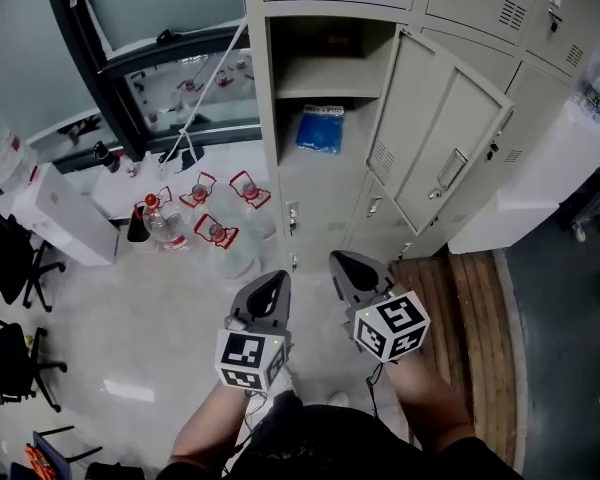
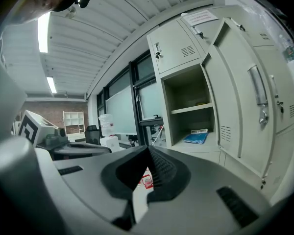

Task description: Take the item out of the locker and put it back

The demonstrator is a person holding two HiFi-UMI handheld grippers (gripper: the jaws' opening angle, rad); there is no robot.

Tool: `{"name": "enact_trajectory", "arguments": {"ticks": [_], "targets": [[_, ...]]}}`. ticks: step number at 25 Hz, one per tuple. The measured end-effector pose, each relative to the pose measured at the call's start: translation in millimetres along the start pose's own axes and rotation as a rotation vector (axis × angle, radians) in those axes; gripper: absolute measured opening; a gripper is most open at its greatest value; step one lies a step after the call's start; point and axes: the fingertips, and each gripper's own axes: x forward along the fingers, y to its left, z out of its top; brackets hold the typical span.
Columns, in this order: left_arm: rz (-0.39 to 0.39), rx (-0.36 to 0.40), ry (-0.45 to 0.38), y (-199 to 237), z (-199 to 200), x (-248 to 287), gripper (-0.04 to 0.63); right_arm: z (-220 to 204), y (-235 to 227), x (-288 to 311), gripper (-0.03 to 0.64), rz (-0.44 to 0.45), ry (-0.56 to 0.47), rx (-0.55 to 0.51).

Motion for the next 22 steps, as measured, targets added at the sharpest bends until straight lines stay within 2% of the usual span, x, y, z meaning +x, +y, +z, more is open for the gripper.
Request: {"name": "enact_trajectory", "arguments": {"ticks": [11, 22], "targets": [[-0.056, -0.009, -0.001, 71, 8, 32, 0.005, 10, -1, 75, -0.003, -0.057, 0.006, -0.004], [-0.149, 0.012, -0.010, 101, 20, 50, 0.003, 24, -3, 115, -0.003, -0.137, -0.005, -0.025]]}}
